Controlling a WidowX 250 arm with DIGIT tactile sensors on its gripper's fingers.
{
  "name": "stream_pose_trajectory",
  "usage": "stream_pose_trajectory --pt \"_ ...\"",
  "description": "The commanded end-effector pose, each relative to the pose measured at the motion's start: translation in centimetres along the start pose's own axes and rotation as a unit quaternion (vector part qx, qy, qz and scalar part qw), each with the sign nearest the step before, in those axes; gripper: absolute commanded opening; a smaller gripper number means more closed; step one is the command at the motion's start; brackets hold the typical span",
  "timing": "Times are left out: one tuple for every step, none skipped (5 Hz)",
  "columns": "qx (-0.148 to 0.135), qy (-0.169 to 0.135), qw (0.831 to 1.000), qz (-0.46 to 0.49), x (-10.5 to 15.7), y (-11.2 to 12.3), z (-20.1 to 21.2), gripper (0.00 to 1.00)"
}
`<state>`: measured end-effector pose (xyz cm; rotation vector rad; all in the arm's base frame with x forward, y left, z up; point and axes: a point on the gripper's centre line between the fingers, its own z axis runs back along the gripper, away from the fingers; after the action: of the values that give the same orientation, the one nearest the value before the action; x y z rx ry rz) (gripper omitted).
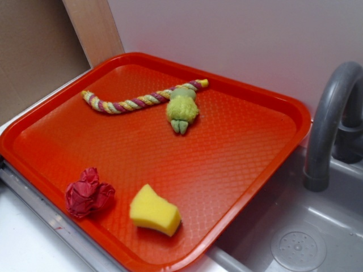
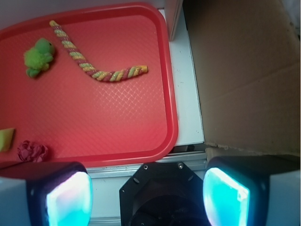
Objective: Grab the green animal.
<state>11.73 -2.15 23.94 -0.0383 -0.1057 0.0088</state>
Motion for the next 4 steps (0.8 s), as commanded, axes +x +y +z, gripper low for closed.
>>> stream_pose_trajectory --pt "-0.076 -0.009 0.997 0.002 5.2 -8.8 -2.6 1.0" --pt "-0.064 -0.06 0.994 0.063 7.4 -11.5 -3.0 1.0" --pt "-0.071 -0.05 0.984 0.156 10.5 -14.3 -5.6 1.0" --pt "-0.064 -0.032 0.969 0.238 11.6 -16.0 -7.7 1.0"
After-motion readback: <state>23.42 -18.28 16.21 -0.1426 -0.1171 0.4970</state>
